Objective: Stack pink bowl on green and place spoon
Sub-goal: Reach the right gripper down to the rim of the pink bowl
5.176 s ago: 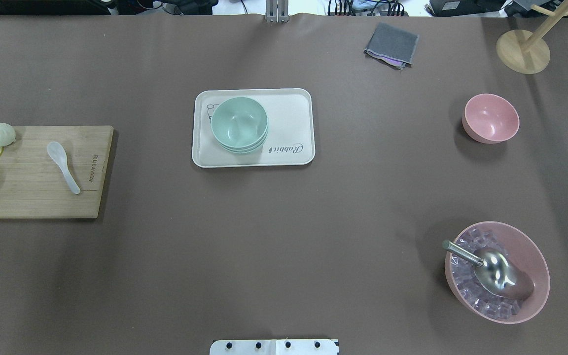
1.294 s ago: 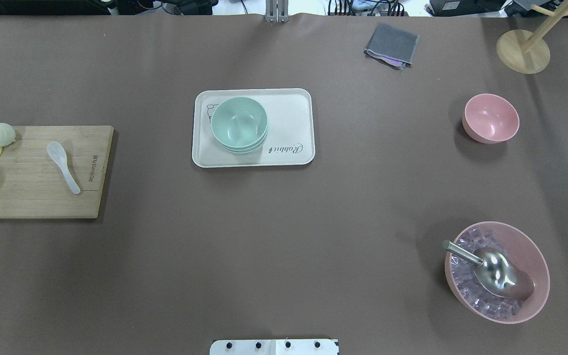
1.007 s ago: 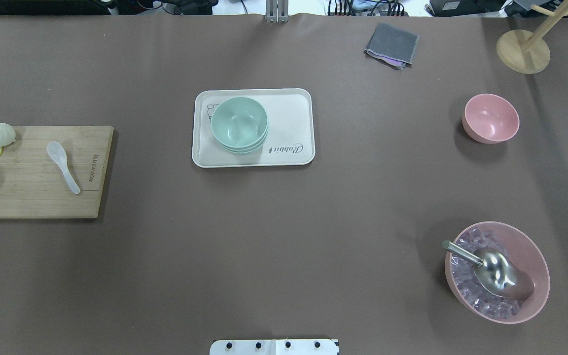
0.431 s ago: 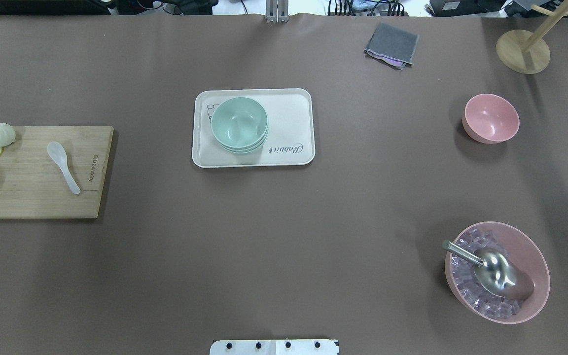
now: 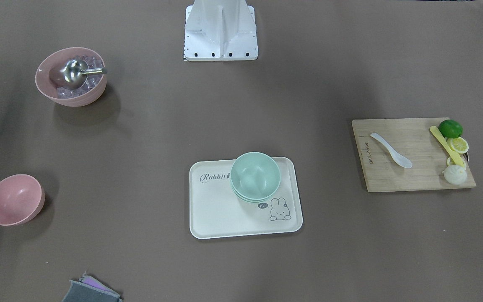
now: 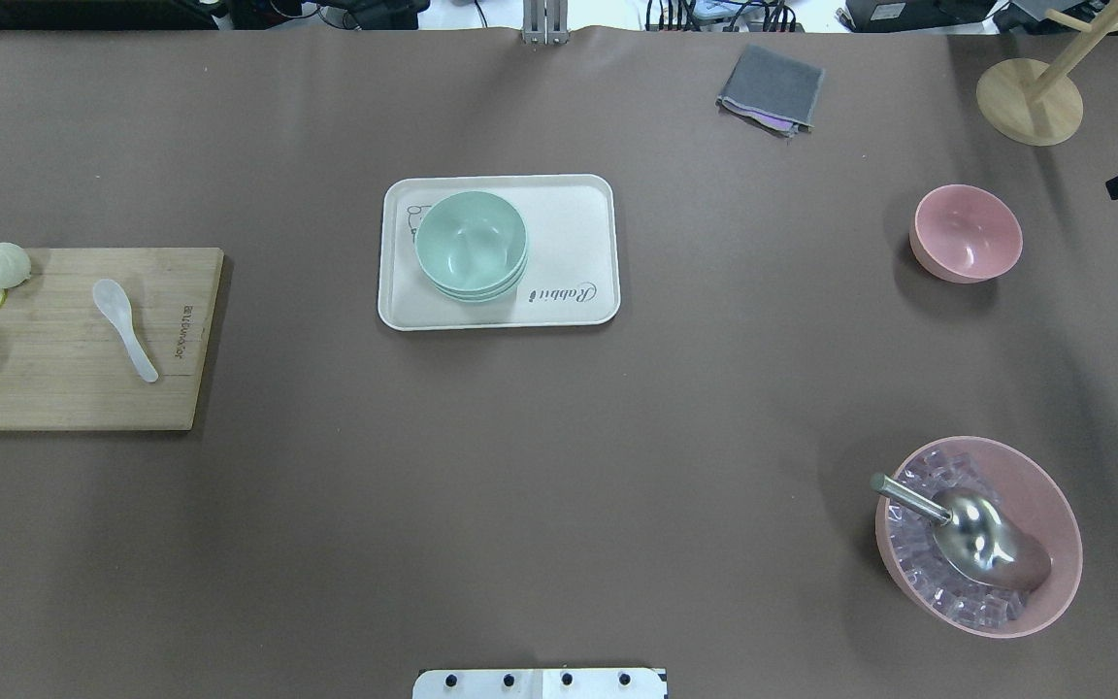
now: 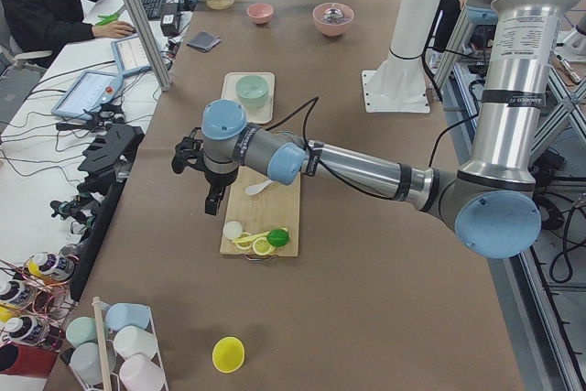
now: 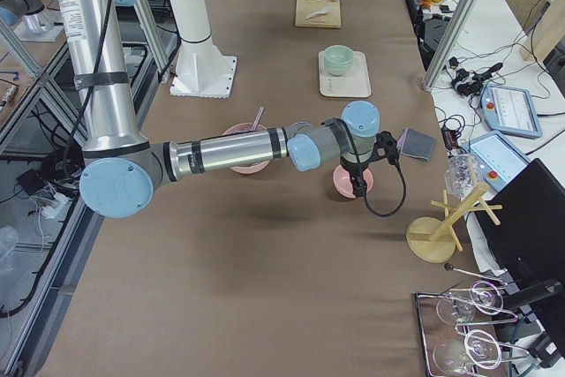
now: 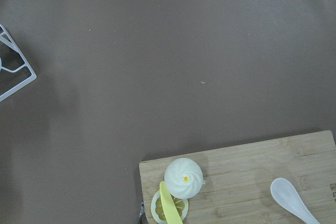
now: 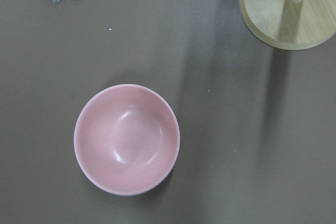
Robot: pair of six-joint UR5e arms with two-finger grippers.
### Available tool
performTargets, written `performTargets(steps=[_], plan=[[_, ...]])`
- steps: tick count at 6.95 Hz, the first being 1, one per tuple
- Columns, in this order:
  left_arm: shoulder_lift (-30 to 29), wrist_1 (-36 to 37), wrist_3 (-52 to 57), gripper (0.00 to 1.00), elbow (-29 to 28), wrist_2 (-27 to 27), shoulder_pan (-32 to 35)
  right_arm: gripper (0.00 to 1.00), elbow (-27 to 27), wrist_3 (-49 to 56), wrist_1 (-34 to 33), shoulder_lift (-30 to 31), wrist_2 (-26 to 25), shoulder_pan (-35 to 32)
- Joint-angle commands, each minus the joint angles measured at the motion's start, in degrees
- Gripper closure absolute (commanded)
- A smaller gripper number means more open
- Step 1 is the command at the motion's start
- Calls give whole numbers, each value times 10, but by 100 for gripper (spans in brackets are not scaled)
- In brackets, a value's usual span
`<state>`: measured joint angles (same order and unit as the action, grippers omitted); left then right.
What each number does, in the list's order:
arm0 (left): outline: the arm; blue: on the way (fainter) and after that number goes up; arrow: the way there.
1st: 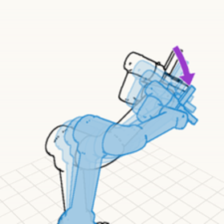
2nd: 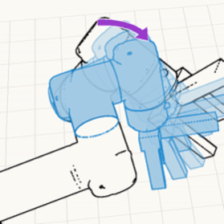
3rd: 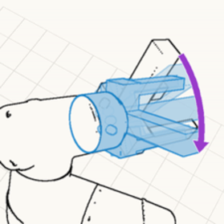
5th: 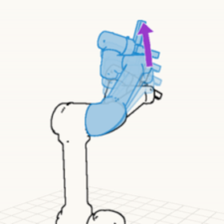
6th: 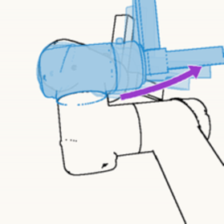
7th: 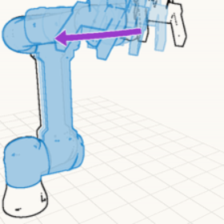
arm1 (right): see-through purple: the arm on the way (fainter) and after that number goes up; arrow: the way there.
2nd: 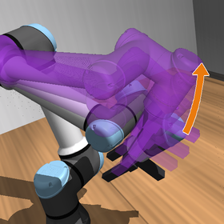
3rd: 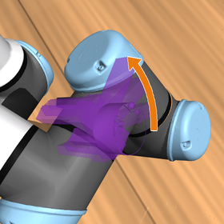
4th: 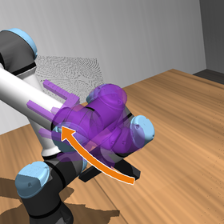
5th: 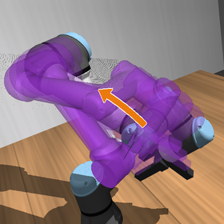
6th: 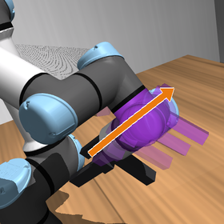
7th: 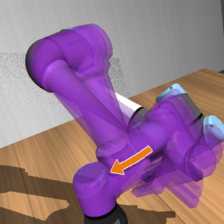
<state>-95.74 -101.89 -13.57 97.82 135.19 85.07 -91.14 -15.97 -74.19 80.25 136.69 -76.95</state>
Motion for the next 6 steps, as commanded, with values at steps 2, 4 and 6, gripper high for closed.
performTargets(steps=[2, 4, 6], plan=[[-2, -15, -48, 2, 0, 0, -11, 0, 144, -133, 162, -48, -70, 78], [-2, -14, -49, 2, 1, 0, -11, 0, 171, -155, 187, -47, -73, 89], [-2, -15, -48, 2, -2, 0, -11, 1, 183, -154, 189, -38, -77, 98]])
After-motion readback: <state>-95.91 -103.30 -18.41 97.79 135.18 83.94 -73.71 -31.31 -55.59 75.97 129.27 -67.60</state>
